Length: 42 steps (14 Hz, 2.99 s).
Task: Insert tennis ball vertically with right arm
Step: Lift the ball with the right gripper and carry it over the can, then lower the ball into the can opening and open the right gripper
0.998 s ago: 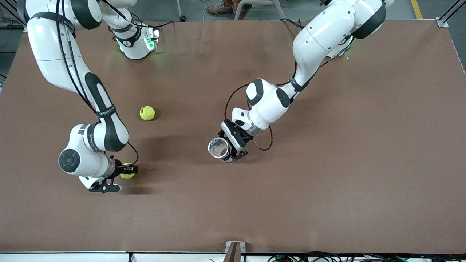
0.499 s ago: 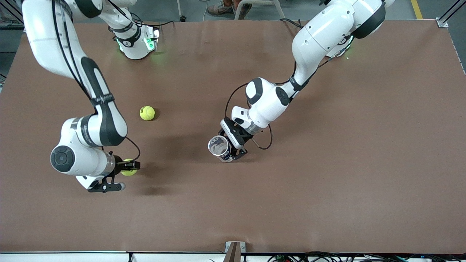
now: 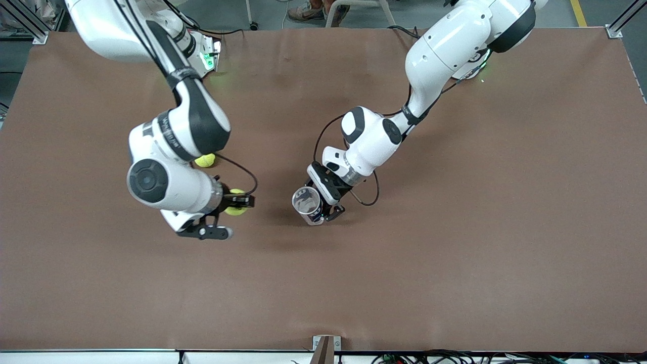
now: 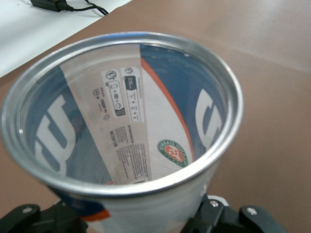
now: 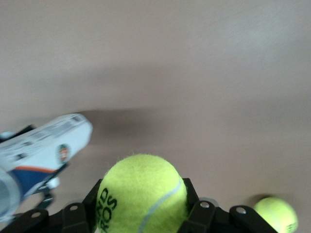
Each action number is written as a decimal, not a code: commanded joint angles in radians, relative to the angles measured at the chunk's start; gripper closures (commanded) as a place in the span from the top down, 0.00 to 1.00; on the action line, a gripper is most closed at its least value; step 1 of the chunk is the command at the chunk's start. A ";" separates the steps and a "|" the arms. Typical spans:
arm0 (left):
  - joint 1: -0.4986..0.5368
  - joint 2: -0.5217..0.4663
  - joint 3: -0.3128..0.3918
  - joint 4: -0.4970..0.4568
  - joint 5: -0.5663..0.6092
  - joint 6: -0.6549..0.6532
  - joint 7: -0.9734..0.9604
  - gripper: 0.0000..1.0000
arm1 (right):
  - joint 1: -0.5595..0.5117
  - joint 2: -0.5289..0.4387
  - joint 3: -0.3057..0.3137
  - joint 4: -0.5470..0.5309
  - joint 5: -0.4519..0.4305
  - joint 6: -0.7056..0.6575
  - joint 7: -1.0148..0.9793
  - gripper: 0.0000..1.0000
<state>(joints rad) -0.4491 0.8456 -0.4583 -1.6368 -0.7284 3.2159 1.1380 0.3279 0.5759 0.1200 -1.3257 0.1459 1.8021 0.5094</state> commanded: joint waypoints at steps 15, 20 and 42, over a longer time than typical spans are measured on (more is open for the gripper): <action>0.003 0.001 0.009 -0.029 0.003 0.028 0.017 0.77 | 0.091 0.068 0.030 0.099 0.196 0.212 0.426 0.37; 0.001 0.004 0.010 -0.031 0.001 0.032 0.017 0.77 | 0.083 0.081 0.030 0.092 0.241 0.209 0.425 0.38; 0.001 0.007 0.009 -0.028 -0.002 0.033 0.014 0.77 | 0.103 0.133 0.029 0.091 0.282 0.212 0.432 1.00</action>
<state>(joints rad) -0.4488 0.8430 -0.4606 -1.6488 -0.7285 3.2353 1.1380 0.4244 0.6939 0.1467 -1.2466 0.4079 2.0153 0.9305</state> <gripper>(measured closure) 0.229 0.097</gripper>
